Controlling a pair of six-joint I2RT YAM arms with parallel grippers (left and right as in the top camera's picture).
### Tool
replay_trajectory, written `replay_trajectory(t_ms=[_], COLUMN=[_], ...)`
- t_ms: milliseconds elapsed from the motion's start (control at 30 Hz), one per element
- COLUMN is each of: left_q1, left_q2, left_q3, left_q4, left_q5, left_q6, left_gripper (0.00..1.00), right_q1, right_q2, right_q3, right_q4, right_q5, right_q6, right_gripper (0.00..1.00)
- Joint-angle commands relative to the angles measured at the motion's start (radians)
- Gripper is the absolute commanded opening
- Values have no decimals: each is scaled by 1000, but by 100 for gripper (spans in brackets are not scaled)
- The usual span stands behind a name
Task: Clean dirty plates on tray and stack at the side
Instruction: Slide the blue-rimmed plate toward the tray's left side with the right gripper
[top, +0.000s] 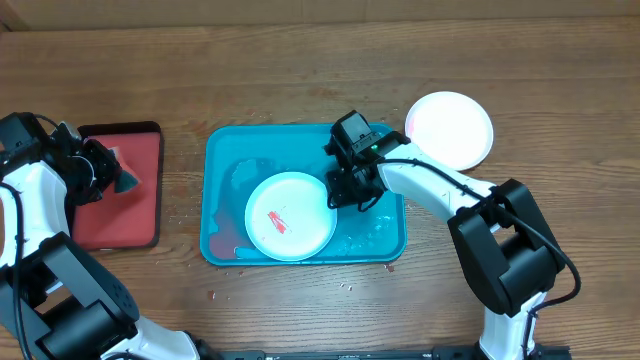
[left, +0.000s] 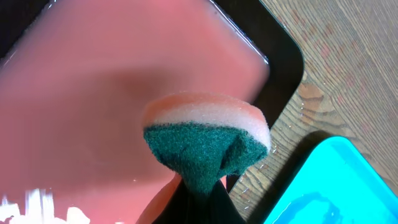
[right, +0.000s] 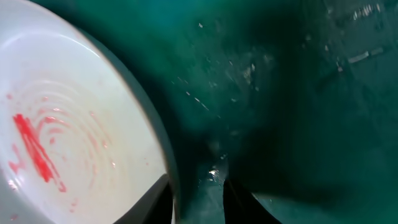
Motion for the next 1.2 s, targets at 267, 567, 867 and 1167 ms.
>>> replay_trajectory(t_ms=[267, 567, 867, 1167], left_q1=[4, 5, 4, -105], left_q2=[0, 0, -18, -124], left_q3=[14, 14, 39, 89], left_q4=[-1, -1, -31, -182], left_q5=[24, 39, 127, 150], left_q6=[31, 119, 78, 36], left_gripper=[4, 4, 4, 4], right_q1=[27, -24, -28, -2], right_q2=[79, 79, 79, 79], right_q3=[5, 63, 63, 63], right_q4=[19, 71, 92, 186], right_q5=[19, 90, 141, 92], right_q6=[92, 135, 214, 252], right_gripper=[4, 4, 4, 4])
